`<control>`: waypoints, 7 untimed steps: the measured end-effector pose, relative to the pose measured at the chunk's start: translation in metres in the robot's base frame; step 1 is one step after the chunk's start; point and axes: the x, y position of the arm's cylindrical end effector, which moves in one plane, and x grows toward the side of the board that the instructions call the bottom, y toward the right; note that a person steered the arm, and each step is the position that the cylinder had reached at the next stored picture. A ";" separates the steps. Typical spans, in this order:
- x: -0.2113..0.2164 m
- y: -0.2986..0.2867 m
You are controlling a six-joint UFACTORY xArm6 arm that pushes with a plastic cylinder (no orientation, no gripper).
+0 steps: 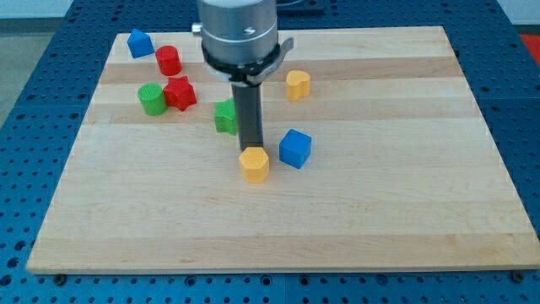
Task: Move yellow hexagon towards right
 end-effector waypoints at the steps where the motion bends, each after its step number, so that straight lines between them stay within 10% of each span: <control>1: 0.039 -0.001; 4: 0.064 -0.066; 7: 0.081 0.036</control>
